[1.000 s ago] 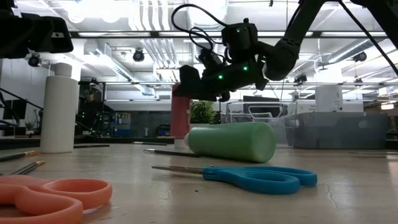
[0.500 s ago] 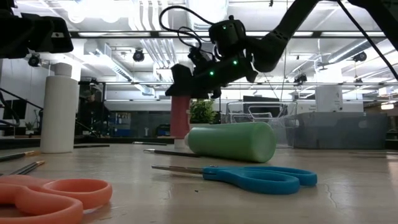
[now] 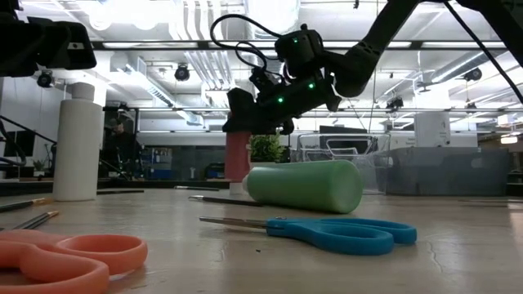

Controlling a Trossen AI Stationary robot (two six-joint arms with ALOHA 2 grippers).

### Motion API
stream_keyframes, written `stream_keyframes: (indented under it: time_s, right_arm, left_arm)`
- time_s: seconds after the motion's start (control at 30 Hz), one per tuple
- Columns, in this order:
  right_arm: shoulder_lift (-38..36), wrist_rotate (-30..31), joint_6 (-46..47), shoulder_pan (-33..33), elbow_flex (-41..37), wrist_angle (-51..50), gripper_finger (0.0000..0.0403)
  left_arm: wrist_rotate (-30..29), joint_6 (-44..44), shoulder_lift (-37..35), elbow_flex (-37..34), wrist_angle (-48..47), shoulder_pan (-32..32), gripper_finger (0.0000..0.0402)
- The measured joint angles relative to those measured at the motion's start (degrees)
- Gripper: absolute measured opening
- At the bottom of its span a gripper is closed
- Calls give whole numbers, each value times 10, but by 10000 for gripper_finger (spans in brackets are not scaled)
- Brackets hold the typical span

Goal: Pick & Place Paint Supplies
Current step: Put the red paint bottle into the right transparent bin

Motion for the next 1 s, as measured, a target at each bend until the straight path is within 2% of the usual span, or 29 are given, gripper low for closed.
stream_keyframes:
  time_s: [0.17,1.0]
  right_arm:
    - [0,1,0,0,0,0,203]
    - [0,3,11,1,-1,-1,199]
  left_arm:
    - [0,0,0,0,0,0,118]
    - [0,0,0,0,0,0,118]
